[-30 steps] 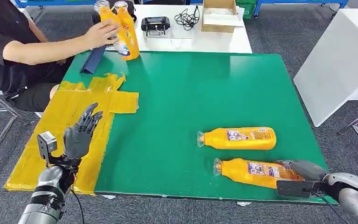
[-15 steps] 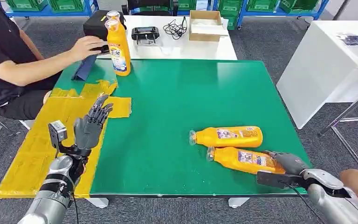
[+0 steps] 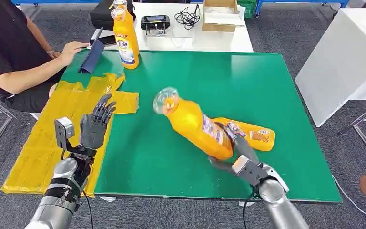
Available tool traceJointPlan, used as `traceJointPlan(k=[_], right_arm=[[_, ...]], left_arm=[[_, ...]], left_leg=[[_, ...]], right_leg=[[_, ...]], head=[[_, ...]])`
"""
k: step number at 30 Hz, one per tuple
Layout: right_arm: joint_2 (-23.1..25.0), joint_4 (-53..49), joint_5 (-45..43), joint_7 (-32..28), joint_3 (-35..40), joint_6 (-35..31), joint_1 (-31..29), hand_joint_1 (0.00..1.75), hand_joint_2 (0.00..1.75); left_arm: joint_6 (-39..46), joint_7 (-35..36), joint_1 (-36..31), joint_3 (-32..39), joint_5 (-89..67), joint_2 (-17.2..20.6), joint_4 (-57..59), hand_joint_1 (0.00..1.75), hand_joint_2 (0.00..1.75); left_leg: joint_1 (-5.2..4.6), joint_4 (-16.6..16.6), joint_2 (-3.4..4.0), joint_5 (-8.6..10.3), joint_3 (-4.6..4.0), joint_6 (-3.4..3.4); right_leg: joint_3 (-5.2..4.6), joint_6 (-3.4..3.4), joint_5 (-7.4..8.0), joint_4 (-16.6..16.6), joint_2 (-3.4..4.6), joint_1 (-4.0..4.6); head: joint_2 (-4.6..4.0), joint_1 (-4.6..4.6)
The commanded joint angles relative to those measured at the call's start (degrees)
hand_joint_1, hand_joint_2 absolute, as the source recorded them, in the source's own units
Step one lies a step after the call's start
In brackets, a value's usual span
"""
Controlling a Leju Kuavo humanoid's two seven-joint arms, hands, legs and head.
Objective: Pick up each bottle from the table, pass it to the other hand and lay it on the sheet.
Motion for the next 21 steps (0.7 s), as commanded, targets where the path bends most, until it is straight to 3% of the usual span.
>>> traceJointPlan(k=[1, 4, 5, 14, 21], right_arm=[[5.2, -0.9, 0.8, -0.6, -3.8, 1.2, -2.4, 1.75, 1.75], [6.0, -0.4, 0.9, -0.7, -3.6, 0.8, -1.8, 1.75, 1.75], [6.4, -0.5, 1.1, -0.8, -3.7, 0.3, -1.1, 1.75, 1.75], [7.8, 2.6, 1.1, 0.0, -3.4, 0.8, -1.0, 1.75, 1.75], [7.8, -0.7, 1.9, 0.4, -0.2, 1.4, 1.6, 1.75, 1.75]], left_arm=[[-0.3, 0.2, -1.0, -0.2, 1.0, -1.1, 2.8, 0.0, 0.0], [-0.6, 0.4, 0.0, -0.5, 1.3, -1.8, 2.3, 0.0, 0.0], [-0.4, 0.4, 0.8, -0.8, 1.2, -2.5, 1.1, 0.0, 1.75], [-1.6, -0.2, 4.7, -2.3, 6.0, -6.2, -10.1, 0.0, 1.75], [-2.9, -0.1, 9.8, -3.5, 9.1, -8.2, -20.6, 0.0, 1.75]], left_leg=[[-0.16, -0.1, -0.01, -0.04, 0.18, 0.16], [-0.18, -0.1, 0.01, -0.02, 0.07, 0.11], [-0.19, -0.1, -0.01, -0.01, 0.03, 0.09], [-0.18, 0.0, -0.04, -0.05, -0.08, 0.1], [-0.24, -0.1, -0.04, -0.07, -0.06, 0.12]], right_leg=[[0.11, 0.07, -0.06, 0.0, -0.03, -0.14], [0.05, 0.04, -0.02, 0.0, -0.02, -0.15], [0.01, 0.02, -0.02, 0.0, -0.04, -0.16], [-0.09, 0.03, -0.03, 0.0, -0.05, -0.16], [-0.1, 0.03, -0.07, 0.0, -0.07, -0.22]], head=[[0.0, 0.02], [0.0, 0.0], [0.0, 0.0], [0.0, 0.0], [0.0, 0.0]])
